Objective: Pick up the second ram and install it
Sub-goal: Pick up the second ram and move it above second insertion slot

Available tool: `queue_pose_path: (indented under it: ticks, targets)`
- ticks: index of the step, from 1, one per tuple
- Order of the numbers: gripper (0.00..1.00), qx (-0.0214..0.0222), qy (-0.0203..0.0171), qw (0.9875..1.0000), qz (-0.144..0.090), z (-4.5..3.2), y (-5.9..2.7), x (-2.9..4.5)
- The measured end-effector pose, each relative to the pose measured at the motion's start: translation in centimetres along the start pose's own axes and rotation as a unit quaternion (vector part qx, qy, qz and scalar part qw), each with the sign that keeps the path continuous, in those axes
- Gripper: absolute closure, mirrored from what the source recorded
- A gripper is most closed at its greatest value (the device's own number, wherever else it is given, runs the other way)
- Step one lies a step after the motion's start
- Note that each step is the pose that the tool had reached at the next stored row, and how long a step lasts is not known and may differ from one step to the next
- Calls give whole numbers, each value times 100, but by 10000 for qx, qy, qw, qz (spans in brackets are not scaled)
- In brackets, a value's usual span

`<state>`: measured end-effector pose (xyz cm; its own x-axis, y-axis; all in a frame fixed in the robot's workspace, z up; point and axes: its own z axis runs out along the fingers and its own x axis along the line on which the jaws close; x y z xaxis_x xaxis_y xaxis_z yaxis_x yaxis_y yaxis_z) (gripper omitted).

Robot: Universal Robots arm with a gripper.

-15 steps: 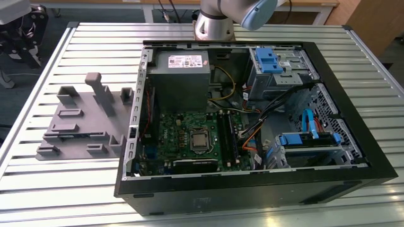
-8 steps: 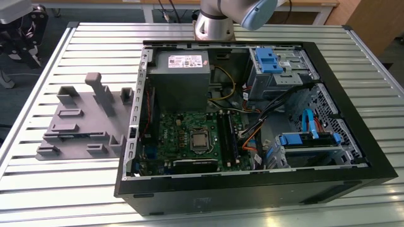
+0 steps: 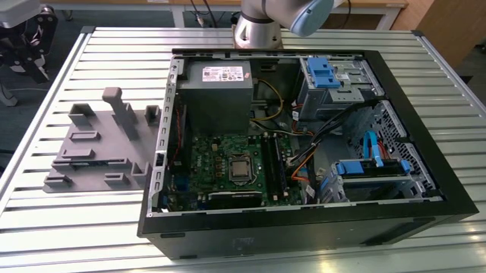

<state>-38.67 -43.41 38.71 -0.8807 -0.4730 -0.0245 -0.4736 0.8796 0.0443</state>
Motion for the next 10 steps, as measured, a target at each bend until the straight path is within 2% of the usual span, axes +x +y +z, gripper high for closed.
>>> queue_pose_path:
  ticks: [10]
  targets:
    - [89, -5, 9, 9998, -210, 0, -9, 4]
